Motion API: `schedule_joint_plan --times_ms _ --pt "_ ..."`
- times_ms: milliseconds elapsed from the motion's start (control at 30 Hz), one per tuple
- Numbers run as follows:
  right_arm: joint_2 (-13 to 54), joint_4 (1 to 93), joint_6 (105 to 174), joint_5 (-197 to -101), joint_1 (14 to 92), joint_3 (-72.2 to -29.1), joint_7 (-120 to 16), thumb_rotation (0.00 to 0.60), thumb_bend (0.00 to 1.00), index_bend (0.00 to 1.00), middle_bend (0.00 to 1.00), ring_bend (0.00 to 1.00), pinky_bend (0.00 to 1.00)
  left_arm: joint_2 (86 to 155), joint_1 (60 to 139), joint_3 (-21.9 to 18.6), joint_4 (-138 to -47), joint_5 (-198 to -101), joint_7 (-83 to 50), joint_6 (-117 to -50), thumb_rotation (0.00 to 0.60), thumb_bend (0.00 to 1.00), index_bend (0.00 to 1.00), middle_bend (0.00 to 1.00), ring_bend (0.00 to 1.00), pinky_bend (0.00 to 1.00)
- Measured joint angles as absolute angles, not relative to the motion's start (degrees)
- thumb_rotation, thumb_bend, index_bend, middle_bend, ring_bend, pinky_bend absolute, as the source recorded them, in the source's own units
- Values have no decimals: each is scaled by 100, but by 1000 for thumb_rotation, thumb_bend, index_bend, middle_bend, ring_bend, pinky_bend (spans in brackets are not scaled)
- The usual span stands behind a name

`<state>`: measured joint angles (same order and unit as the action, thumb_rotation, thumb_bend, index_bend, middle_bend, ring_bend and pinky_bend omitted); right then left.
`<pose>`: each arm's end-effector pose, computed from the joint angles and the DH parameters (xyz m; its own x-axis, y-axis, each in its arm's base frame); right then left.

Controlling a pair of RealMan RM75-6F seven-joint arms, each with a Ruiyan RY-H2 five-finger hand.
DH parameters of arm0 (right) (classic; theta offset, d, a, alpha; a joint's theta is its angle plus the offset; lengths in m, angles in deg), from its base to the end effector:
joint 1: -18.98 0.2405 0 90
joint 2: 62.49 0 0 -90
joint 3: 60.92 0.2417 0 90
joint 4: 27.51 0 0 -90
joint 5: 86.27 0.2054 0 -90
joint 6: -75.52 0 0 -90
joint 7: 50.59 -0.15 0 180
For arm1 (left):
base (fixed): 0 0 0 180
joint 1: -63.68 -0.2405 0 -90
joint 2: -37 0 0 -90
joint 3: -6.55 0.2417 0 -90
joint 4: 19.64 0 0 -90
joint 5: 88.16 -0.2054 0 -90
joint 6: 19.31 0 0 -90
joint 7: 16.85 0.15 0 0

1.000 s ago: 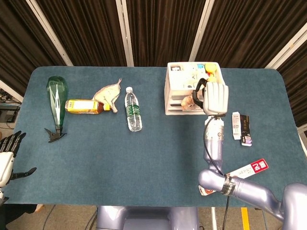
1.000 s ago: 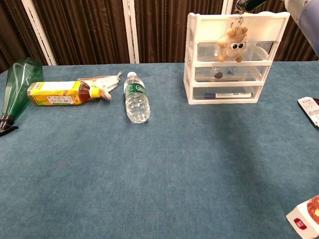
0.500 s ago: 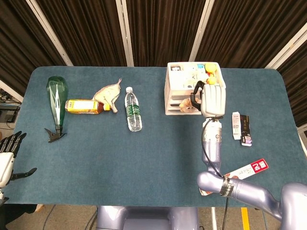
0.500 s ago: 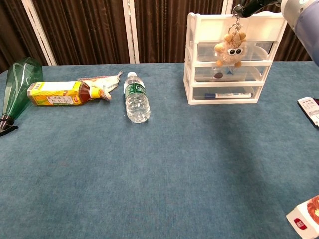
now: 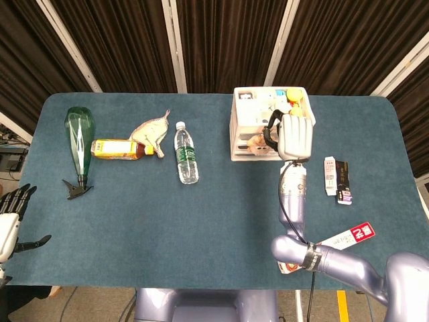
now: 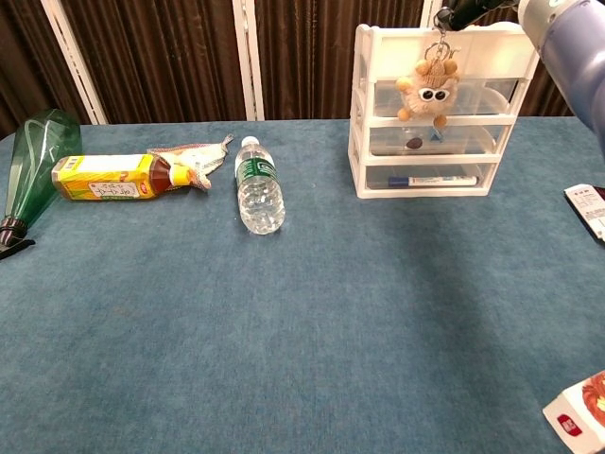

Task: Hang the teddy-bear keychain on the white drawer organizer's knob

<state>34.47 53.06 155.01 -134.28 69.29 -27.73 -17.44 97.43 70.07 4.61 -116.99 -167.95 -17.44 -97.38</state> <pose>-0.0694 -0.4102 0.0770 0.1937 0.2586 0.9464 -0.9801 0.0073 0.1986 -0.3023 0.1872 0.1551 0.3465 0.1311 0.9288 0.9312 0.0714 -0.3575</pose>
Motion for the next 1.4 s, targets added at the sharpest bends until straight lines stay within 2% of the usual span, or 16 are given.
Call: schedule_joint_plan --times_ms 633,1000,1100,1200,1333,1400 --pt "3659 4441 15251 -13106 6949 -2760 -2101 600 368 625 1000 1000 964 9724 7001 483 -11741 -16790 -1744 -9722 600 0 0 0 0 0" --pt "3677 4603 15368 -13185 6528 -3071 -2383 600 369 623 1000 1000 964 9740 7000 494 -11754 -16831 -1700 -9747 600 0 0 0 0 0" --pt "3663 4698 15402 -13178 6427 -3118 -2404 600 369 593 1000 1000 962 9747 6999 496 -11749 -16844 -1692 -9760 600 0 0 0 0 0" --pt "3661 4770 15413 -13174 6344 -3176 -2433 600 318 477 1000 1000 935 9748 6999 495 -11744 -16848 -1695 -9762 600 0 0 0 0 0" --pt "3611 4961 15335 -13138 6209 -3309 -2435 600 78 124 989 945 848 9748 7000 494 -11732 -16854 -1696 -9767 600 0 0 0 0 0" --pt "3540 5135 15238 -13054 6139 -3369 -2388 600 14 21 967 911 824 9747 6999 494 -11730 -16860 -1698 -9775 600 0 0 0 0 0"
